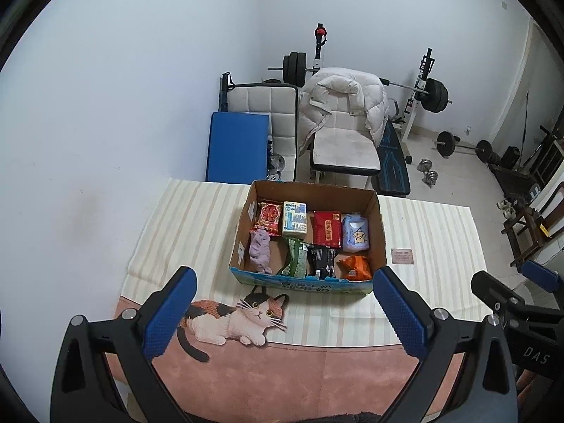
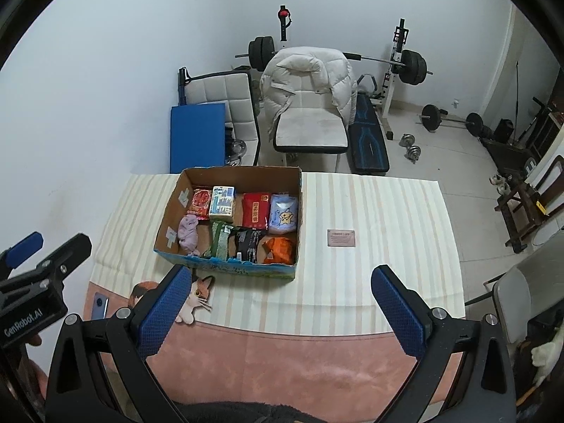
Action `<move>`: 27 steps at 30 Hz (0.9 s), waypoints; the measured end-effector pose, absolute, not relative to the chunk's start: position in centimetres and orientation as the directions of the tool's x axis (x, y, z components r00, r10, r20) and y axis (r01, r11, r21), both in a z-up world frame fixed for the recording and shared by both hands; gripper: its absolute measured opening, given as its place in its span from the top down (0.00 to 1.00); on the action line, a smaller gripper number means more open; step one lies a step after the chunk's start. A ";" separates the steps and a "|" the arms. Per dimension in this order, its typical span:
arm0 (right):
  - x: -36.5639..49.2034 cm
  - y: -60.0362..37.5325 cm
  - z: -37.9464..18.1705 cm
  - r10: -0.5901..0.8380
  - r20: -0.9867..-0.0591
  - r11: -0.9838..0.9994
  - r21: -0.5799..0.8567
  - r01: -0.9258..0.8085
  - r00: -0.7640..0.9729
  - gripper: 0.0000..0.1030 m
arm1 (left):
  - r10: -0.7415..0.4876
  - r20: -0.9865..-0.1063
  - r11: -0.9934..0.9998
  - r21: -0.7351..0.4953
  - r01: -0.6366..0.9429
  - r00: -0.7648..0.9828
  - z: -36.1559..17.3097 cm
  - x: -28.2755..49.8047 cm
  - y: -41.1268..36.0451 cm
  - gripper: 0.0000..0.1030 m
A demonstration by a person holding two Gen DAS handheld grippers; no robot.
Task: Organize soft objects
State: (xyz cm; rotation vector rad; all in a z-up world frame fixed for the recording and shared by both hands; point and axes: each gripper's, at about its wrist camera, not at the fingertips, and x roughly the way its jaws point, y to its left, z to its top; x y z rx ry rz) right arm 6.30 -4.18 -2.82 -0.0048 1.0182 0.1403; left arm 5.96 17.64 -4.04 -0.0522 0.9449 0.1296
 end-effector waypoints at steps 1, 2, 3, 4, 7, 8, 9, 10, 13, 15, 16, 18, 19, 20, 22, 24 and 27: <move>6.5 -4.1 -3.0 0.111 -0.849 0.991 0.058 -0.117 0.516 0.00 | 0.088 -0.812 0.991 0.011 -0.135 0.577 -4.1 6.0 17.7 0.00; 6.7 -4.1 -3.1 0.109 -0.850 0.992 0.056 -0.117 0.516 0.00 | 0.089 -0.813 0.991 0.012 -0.137 0.576 -4.2 6.0 17.7 0.00; 6.8 -4.1 -3.3 0.107 -0.851 0.992 0.055 -0.115 0.515 0.00 | 0.087 -0.815 0.991 0.009 -0.137 0.573 -4.4 6.1 17.8 0.00; 6.8 -4.1 -3.3 0.105 -0.851 0.992 0.052 -0.116 0.514 0.00 | 0.086 -0.816 0.990 0.008 -0.138 0.572 -4.4 6.2 17.8 0.00; 7.0 -4.0 -3.5 0.103 -0.852 0.992 0.049 -0.118 0.513 0.00 | 0.086 -0.816 0.991 0.009 -0.136 0.572 -4.4 6.2 17.9 0.00; 7.0 -4.0 -3.5 0.102 -0.852 0.992 0.048 -0.119 0.513 0.00 | 0.087 -0.815 0.991 0.010 -0.137 0.573 -4.4 6.3 17.9 0.00; 7.0 -4.0 -3.5 0.100 -0.851 0.992 0.046 -0.117 0.516 0.00 | 0.086 -0.815 0.991 0.008 -0.137 0.573 -4.4 6.3 17.9 0.00; 6.9 -4.0 -3.4 0.099 -0.849 0.992 0.044 -0.117 0.519 0.00 | 0.084 -0.816 0.991 0.006 -0.137 0.571 -4.4 6.2 17.9 0.00; 7.0 -4.1 -3.3 0.097 -0.844 0.992 0.041 -0.117 0.528 0.00 | 0.083 -0.815 0.991 0.005 -0.135 0.574 -4.5 6.3 18.0 0.00; 6.9 -4.2 -3.2 0.098 -0.841 0.992 0.041 -0.118 0.532 0.00 | 0.077 -0.814 0.991 0.001 -0.131 0.575 -4.6 6.3 18.0 0.00; 6.8 -4.2 -3.1 0.097 -0.840 0.992 0.040 -0.117 0.534 0.00 | 0.077 -0.814 0.992 0.002 -0.130 0.576 -4.6 6.3 18.0 0.00; 6.7 -4.3 -3.1 0.095 -0.837 0.993 0.038 -0.116 0.540 0.00 | 0.080 -0.813 0.992 0.008 -0.127 0.576 -4.6 6.4 18.0 0.00; 6.6 -4.4 -3.0 0.094 -0.836 0.993 0.038 -0.114 0.541 0.00 | 0.081 -0.813 0.992 0.010 -0.125 0.576 -4.6 6.4 17.9 0.00; 6.6 -4.4 -3.1 0.091 -0.835 0.993 0.035 -0.112 0.543 0.00 | 0.080 -0.814 0.992 0.008 -0.126 0.575 -4.6 6.4 17.9 0.00; 6.5 -4.6 -2.8 0.090 -0.833 0.993 0.035 -0.110 0.545 0.00 | 0.079 -0.812 0.992 0.007 -0.126 0.578 -4.6 6.3 17.7 0.00; 6.3 -4.8 -2.7 0.084 -0.832 0.994 0.030 -0.106 0.549 0.00 | 0.075 -0.812 0.993 0.006 -0.121 0.579 -4.6 6.3 17.6 0.00; 6.2 -5.0 -2.4 0.077 -0.828 0.995 0.026 -0.100 0.555 0.00 | 0.071 -0.812 0.993 0.005 -0.116 0.579 -4.6 6.4 17.6 0.00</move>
